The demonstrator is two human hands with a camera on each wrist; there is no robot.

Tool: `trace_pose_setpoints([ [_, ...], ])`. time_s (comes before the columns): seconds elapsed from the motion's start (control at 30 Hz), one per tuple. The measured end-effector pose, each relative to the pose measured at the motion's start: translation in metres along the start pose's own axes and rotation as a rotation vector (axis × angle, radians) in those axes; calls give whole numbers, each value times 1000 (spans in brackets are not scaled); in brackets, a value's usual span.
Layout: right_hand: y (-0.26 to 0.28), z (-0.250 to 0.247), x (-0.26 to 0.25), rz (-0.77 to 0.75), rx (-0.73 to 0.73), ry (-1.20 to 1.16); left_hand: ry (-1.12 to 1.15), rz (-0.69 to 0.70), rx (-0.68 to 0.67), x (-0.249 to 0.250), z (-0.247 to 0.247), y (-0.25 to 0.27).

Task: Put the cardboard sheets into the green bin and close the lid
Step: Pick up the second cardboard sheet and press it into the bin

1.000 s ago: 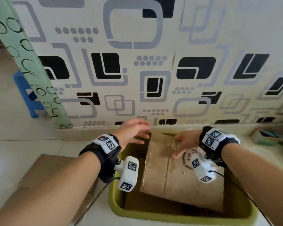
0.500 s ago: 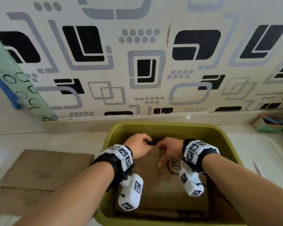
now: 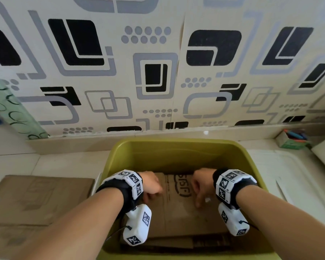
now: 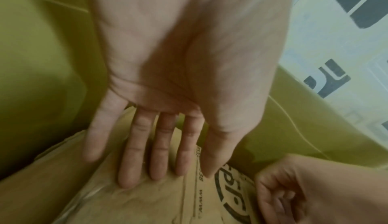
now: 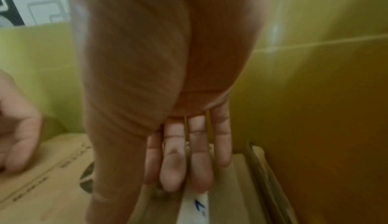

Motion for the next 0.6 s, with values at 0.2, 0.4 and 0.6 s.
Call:
trace_pose_setpoints([
  [0.2, -12, 20, 10, 25, -47, -31, 81, -83, -49, -15, 7, -18],
  [0.4, -23, 22, 13, 42, -45, -4, 182, -100, -63, -22, 10, -31],
  [0.6, -23, 24, 12, 37, -33, -2, 218, -126, -44, -26, 8, -35],
])
Point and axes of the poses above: each hand's wrist, its own y-axis away from the middle knuckle, its own z-axis out of the palm, x = y × z, the point moved 10 cm from there along -y, towards the middle knuckle, and after that the axes turned 5 degrees about y, right-handed, at the moved point
